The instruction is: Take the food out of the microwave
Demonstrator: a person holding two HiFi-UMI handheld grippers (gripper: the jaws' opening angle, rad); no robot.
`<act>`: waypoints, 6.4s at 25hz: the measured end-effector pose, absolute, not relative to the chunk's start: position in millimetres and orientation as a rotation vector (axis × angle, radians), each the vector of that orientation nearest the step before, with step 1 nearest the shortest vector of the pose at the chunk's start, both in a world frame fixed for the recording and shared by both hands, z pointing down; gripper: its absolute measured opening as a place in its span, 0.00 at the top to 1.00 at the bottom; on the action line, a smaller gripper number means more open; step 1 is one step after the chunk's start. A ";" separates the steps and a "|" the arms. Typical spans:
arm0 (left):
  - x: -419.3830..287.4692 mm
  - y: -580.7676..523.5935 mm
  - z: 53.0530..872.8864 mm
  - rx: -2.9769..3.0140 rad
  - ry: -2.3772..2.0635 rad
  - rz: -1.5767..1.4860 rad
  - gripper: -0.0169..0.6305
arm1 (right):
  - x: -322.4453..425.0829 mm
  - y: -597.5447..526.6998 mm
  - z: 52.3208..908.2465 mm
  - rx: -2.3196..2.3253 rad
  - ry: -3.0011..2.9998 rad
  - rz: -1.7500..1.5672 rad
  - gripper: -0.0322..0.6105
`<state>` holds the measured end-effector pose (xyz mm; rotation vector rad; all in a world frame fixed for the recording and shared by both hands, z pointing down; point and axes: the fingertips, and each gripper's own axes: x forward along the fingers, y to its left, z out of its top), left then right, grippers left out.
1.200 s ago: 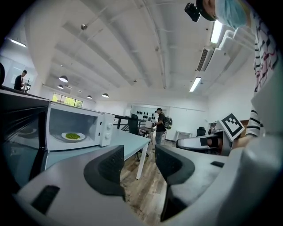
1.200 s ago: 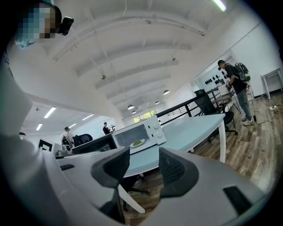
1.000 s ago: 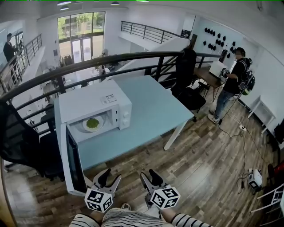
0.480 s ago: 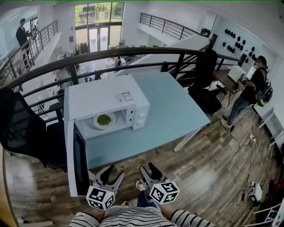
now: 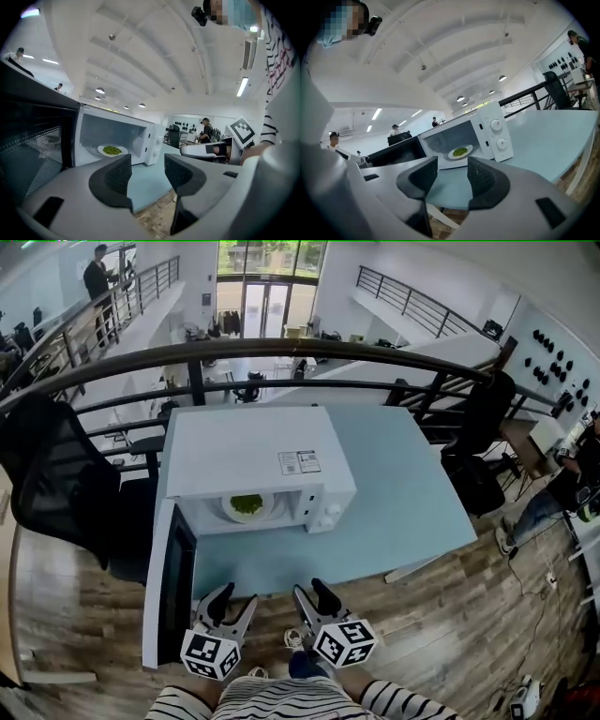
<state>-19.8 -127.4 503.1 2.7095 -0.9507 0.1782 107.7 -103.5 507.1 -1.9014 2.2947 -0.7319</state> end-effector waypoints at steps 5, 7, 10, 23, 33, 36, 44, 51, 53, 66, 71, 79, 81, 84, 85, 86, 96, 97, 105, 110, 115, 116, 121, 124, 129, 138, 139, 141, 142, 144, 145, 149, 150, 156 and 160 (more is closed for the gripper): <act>-24.4 -159.2 507.5 2.660 -1.107 0.173 0.66 | 111.5 -143.8 512.9 -1.826 2.386 -0.744 0.64; -27.5 -169.8 506.2 2.649 -1.174 0.175 0.66 | 112.5 -158.6 513.0 -1.798 2.414 -0.750 0.64; -28.7 -184.1 507.6 2.623 -1.241 0.178 0.66 | 114.8 -179.9 513.5 -1.762 2.445 -0.752 0.64; -17.2 -251.2 539.4 2.533 -1.375 0.186 0.66 | 118.3 -256.6 545.0 -1.718 2.542 -0.718 0.64; -20.6 -293.9 554.3 2.501 -1.420 0.186 0.66 | 109.8 -295.5 564.2 -1.720 2.564 -0.726 0.64; -21.2 -303.8 559.3 2.498 -1.418 0.192 0.66 | 109.0 -305.5 570.3 -1.737 2.557 -0.736 0.64; -19.9 -330.7 575.5 2.450 -1.402 0.182 0.66 | 106.1 -329.0 583.9 -1.782 2.538 -0.760 0.63; -8.6 -350.1 586.2 2.459 -1.351 0.222 0.64 | 103.7 -338.7 591.1 -1.797 2.535 -0.767 0.60; -7.5 -355.5 590.0 2.458 -1.339 0.236 0.62 | 101.7 -340.3 593.5 -1.808 2.535 -0.762 0.59; -2.6 -374.6 602.5 2.448 -1.276 0.289 0.58 | 98.9 -348.8 608.5 -1.841 2.484 -0.815 0.55; 0.4 -378.2 605.4 2.443 -1.252 0.311 0.57 | 98.4 -349.2 608.9 -1.841 2.502 -0.797 0.55; 14.0 -373.2 605.2 2.485 -1.171 0.357 0.57 | 94.6 -346.8 609.2 -1.805 2.552 -0.795 0.55; 16.0 -371.6 604.6 2.485 -1.167 0.352 0.57 | 94.2 -345.4 609.1 -1.791 2.560 -0.801 0.55; 15.7 -369.9 604.3 2.470 -1.179 0.330 0.57 | 93.2 -343.3 609.0 -1.771 2.573 -0.804 0.55; 15.2 -369.1 604.1 2.466 -1.181 0.326 0.57 | 92.8 -342.5 608.9 -1.765 2.575 -0.809 0.55; 14.8 -368.1 603.8 2.464 -1.182 0.324 0.57 | 92.3 -341.7 608.5 -1.759 2.576 -0.816 0.55; 8.3 -343.2 598.9 2.430 -1.210 0.291 0.57 | 86.8 -322.9 604.5 -1.707 2.577 -0.867 0.55; 8.2 -340.4 598.5 2.425 -1.212 0.286 0.57 | 87.1 -320.9 603.9 -1.704 2.575 -0.871 0.55; 8.2 -325.9 597.1 2.395 -1.231 0.242 0.57 | 90.5 -312.2 603.2 -1.680 2.545 -0.915 0.55; -1.2 -333.3 596.5 2.295 -1.266 0.121 0.57 | 98.4 -318.4 612.0 -1.658 2.439 -1.049 0.55; -7.5 -339.4 605.5 2.194 -1.268 0.064 0.57 | 95.6 -321.9 613.9 -1.610 2.413 -1.098 0.56; -8.0 -340.3 607.2 2.174 -1.262 0.046 0.57 | 94.7 -322.9 614.0 -1.601 2.408 -1.106 0.57; -3.9 -340.5 613.2 2.131 -1.212 0.012 0.61 | 90.3 -326.4 617.0 -1.548 2.365 -1.170 0.67; -2.4 -339.3 617.7 2.076 -1.178 -0.027 0.69 | 89.9 -327.8 618.1 -1.527 2.325 -1.204 0.70; -2.3 -334.5 615.2 2.008 -1.137 -0.095 0.74 | 91.5 -324.0 618.8 -1.521 2.270 -1.259 0.73; -6.6 -305.4 608.7 1.973 -1.123 -0.090 0.80 | 92.1 -295.5 613.4 -1.549 2.206 -1.293 0.78; -6.6 -301.0 606.7 1.972 -1.120 -0.093 0.80 | 92.5 -291.1 611.3 -1.552 2.202 -1.291 0.78; -7.3 -292.3 601.0 1.973 -1.119 -0.099 0.81 | 93.3 -281.9 606.1 -1.557 2.193 -1.285 0.79; -7.9 -287.7 598.6 1.971 -1.119 -0.103 0.81 | 93.6 -277.3 603.2 -1.559 2.188 -1.281 0.79; -8.7 -277.8 594.2 1.968 -1.114 -0.110 0.82 | 93.9 -267.3 597.3 -1.561 2.173 -1.278 0.79; -8.6 -272.4 592.0 1.967 -1.109 -0.114 0.82 | 94.0 -261.8 594.6 -1.562 2.164 -1.279 0.80; -10.2 -250.3 579.6 1.970 -1.095 -0.128 0.82 | 92.6 -238.3 583.2 -1.569 2.138 -1.274 0.80; -10.5 -244.7 577.9 1.971 -1.085 -0.131 0.83 | 92.2 -232.6 580.3 -1.573 2.132 -1.269 0.80; -13.6 -213.1 563.0 2.000 -1.038 -0.123 0.83 | 88.1 -196.5 566.2 -1.604 2.087 -1.248 0.81; -16.0 -192.1 556.5 2.020 -0.997 -0.111 0.83 | 85.2 -172.0 559.8 -1.640 2.046 -1.230 0.81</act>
